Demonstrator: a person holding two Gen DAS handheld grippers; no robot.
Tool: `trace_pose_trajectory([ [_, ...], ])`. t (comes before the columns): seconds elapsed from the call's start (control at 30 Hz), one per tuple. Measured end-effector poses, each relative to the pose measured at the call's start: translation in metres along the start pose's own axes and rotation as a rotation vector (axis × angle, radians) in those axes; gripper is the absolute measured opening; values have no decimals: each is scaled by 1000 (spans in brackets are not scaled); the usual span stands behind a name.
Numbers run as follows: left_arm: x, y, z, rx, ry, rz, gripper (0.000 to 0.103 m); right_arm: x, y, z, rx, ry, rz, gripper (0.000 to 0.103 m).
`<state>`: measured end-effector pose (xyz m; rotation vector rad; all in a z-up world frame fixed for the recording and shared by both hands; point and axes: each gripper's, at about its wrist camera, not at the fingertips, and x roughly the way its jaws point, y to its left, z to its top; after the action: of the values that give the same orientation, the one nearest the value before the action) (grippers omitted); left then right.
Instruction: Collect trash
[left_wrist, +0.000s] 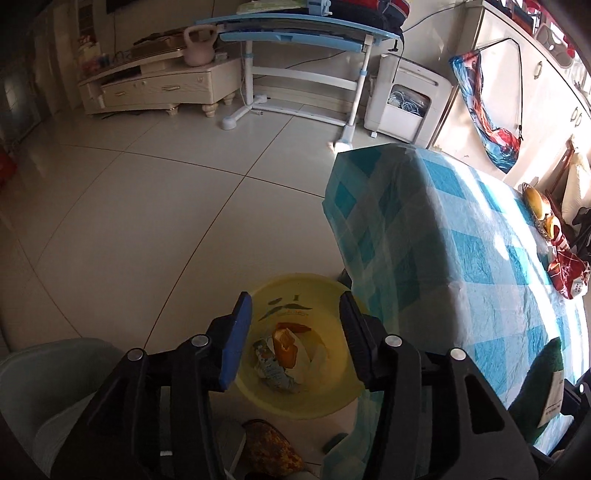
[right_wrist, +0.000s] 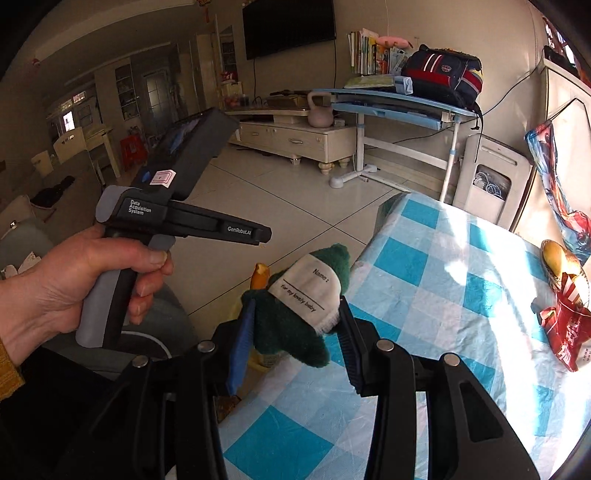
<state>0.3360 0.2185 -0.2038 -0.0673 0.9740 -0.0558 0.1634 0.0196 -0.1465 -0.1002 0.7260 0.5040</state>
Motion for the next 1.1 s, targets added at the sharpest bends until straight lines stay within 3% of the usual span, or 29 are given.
trace_pose_trajectory([
  [0.13, -36, 16, 10, -50, -132, 59, 78, 26, 6, 11, -17, 17, 15, 43],
  [0.33, -79, 36, 15, -156, -299, 107, 86, 61, 15, 26, -36, 37, 27, 47],
  [0.43, -88, 41, 15, -205, -327, 89, 87, 73, 16, 30, -29, 45, 25, 57],
  [0.67, -92, 29, 5, -289, -325, 5, 88, 60, 12, 23, -12, 33, 14, 61],
  [0.83, -85, -15, 0, -162, -305, -6, 89, 16, -9, 11, -12, -5, -36, 66],
  [1.0, -91, -53, -4, -33, -337, 11, 89, -43, -57, -20, 0, -30, -156, 68],
  [1.1, -91, -70, -4, -3, -326, -2, 89, -70, -93, -41, 11, -1, -236, 69],
])
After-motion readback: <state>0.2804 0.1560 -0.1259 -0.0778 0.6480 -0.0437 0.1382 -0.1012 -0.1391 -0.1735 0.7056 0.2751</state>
